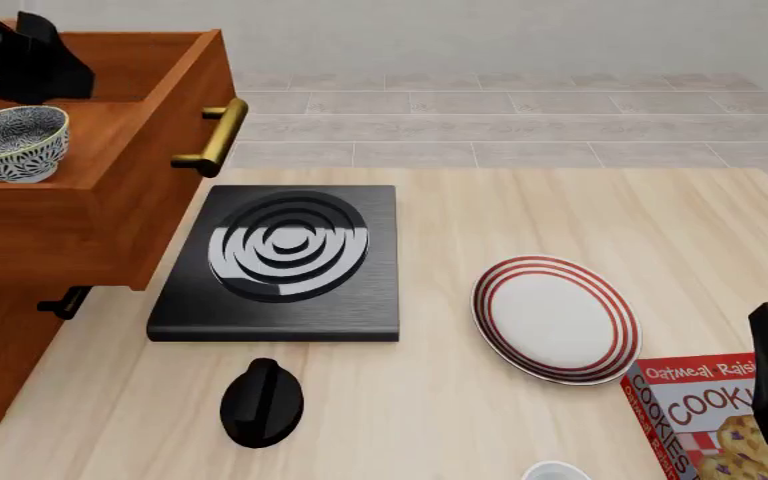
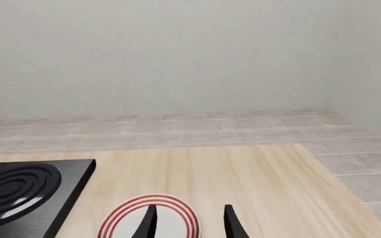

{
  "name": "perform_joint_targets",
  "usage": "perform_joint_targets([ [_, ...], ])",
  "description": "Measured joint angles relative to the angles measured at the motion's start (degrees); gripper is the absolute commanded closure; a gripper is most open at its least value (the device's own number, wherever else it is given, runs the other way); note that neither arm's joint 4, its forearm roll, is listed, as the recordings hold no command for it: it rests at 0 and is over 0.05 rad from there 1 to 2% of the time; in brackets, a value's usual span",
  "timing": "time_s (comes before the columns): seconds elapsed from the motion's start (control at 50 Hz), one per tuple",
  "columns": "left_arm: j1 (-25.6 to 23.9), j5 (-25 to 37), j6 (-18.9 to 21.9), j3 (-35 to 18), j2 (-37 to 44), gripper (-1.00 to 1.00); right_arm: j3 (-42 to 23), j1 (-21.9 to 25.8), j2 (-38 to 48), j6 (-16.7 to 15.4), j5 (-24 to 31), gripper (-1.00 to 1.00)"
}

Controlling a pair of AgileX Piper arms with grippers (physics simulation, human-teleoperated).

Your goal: Pick the akita bowl in the top layer of the wooden cabinet and place it on the plate.

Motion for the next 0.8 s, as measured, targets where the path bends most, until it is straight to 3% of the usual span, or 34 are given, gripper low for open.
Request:
perform_joint_targets([
  [0.8, 7.1, -5.5, 2.2, 3.2, 6.6, -1.0, 0.1, -0.1, 0.0, 0.3, 0.2, -1.0],
])
